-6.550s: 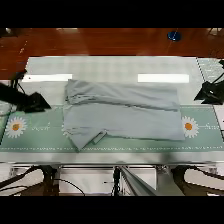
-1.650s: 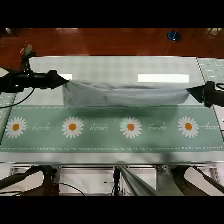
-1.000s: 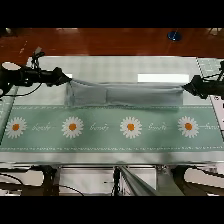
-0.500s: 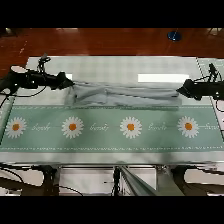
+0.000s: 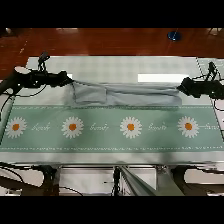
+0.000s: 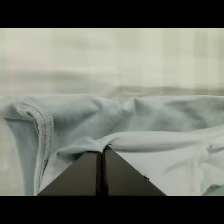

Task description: Fold the shirts.

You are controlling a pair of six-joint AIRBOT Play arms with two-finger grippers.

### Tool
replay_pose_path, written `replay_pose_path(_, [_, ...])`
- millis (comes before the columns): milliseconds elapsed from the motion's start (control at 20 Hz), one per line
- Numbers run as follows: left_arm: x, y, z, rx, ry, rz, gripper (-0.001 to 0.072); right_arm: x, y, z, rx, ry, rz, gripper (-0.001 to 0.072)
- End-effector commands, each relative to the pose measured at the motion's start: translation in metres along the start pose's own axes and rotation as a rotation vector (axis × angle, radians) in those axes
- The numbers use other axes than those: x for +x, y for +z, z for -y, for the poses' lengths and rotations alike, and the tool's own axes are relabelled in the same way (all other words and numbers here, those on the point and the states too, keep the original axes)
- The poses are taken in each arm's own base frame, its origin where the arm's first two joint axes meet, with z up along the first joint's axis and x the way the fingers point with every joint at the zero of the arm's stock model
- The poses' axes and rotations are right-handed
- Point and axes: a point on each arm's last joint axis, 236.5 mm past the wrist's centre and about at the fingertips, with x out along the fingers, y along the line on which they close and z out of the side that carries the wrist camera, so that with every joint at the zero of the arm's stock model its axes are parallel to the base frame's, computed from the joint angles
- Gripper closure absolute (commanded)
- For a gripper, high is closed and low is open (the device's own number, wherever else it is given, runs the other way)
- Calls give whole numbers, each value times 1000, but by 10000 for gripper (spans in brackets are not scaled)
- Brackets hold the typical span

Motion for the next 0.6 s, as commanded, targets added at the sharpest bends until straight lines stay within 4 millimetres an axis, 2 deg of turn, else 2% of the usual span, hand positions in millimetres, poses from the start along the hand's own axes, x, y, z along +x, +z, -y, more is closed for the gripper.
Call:
replay_pose_path(0, [6, 0, -7, 6, 15, 4, 618, 0, 6, 1, 1, -8, 26, 618])
replay_pose_path(50, [8, -5, -6, 2, 6, -14, 550, 0, 5, 1, 2, -6, 22, 494])
replay_pose_path(100, [9, -10, -2, -1, -10, -35, 440, 0, 4, -5, 20, 17, 15, 414])
replay_pose_path(200, [7, -20, 8, -8, -56, -81, 292, -3, 3, -24, 40, 95, 5, 322])
replay_pose_path(250, [3, -21, 12, -6, -76, -101, 242, -8, 5, -31, 17, 112, 3, 313])
replay_pose_path(300, [-5, -19, 17, -3, -96, -111, 243, -15, 8, -36, -11, 116, -1, 313])
replay_pose_path(400, [-28, 2, 22, -4, -108, -71, 243, -40, 18, -43, -94, 100, -11, 312])
replay_pose_path(450, [-45, 18, 25, 17, -104, -27, 243, -57, 23, -38, -132, 61, -23, 298])
replay_pose_path(500, [-62, 34, 27, 36, -96, 20, 243, -73, 27, -24, -152, -12, -46, 235])
replay_pose_path(550, [-79, 48, 30, 56, -89, 63, 243, -87, 28, -6, -163, -86, -74, 229])
